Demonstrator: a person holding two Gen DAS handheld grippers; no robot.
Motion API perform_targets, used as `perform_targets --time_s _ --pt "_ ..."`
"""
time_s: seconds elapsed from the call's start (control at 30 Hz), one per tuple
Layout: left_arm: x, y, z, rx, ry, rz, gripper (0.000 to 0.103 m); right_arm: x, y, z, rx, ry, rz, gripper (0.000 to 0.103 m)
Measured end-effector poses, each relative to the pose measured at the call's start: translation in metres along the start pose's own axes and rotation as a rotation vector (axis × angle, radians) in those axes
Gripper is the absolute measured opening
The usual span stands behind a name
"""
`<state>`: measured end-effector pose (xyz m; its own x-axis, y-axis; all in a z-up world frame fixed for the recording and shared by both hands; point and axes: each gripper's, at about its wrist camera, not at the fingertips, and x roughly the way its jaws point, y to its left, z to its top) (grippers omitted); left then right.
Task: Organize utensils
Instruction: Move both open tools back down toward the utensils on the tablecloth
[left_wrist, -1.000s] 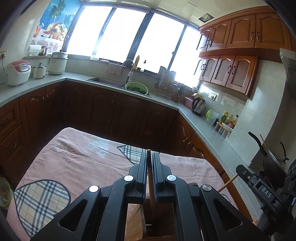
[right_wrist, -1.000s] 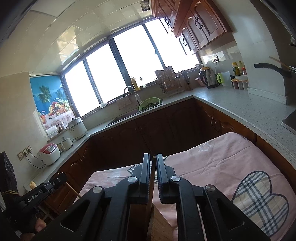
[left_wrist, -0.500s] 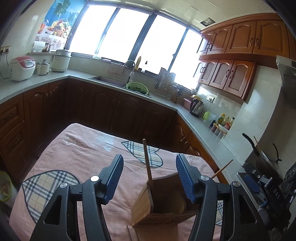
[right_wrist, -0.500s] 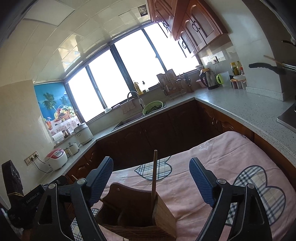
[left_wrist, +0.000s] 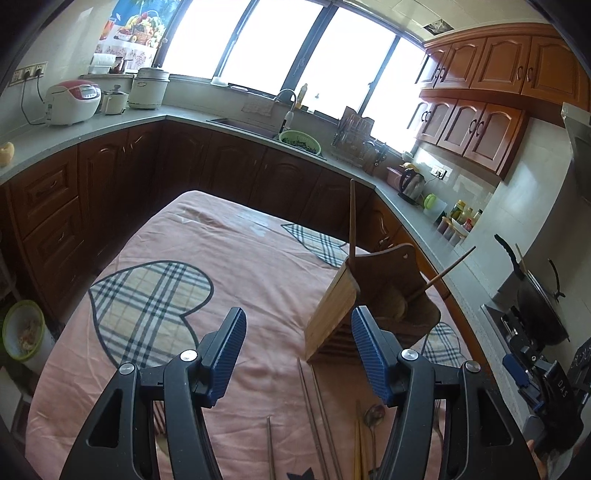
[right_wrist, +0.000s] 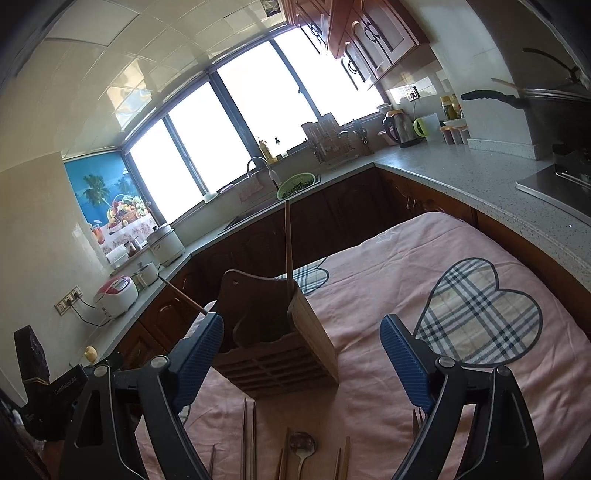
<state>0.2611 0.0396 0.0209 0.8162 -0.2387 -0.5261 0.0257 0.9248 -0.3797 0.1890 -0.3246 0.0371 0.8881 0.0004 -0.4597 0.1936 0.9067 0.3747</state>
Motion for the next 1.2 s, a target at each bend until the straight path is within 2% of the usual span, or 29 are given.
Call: perform_targets --time_s 0.37,0.63,0.9,1.2 --pt "-0.020 0.002 -0.033 -0.008 0.095 0.011 0.059 -0.023 0.002 -0.051 -0.039 0.097 -0.019 0.088" --pt "-0.025 0.007 -0.047 -0.004 0.135 0.036 0.059 -0.031 -0.003 -0.077 -0.035 0.147 -0.047 0.088" --pt "-0.022 0.005 -0.055 0.003 0.177 0.057 0.059 -0.031 -0.006 -0.087 -0.039 0.172 -0.060 0.088" --pt "0.003 -0.003 -0.050 0.032 0.226 0.067 0.058 -0.024 -0.004 -0.088 -0.061 0.187 -0.080 0.087"
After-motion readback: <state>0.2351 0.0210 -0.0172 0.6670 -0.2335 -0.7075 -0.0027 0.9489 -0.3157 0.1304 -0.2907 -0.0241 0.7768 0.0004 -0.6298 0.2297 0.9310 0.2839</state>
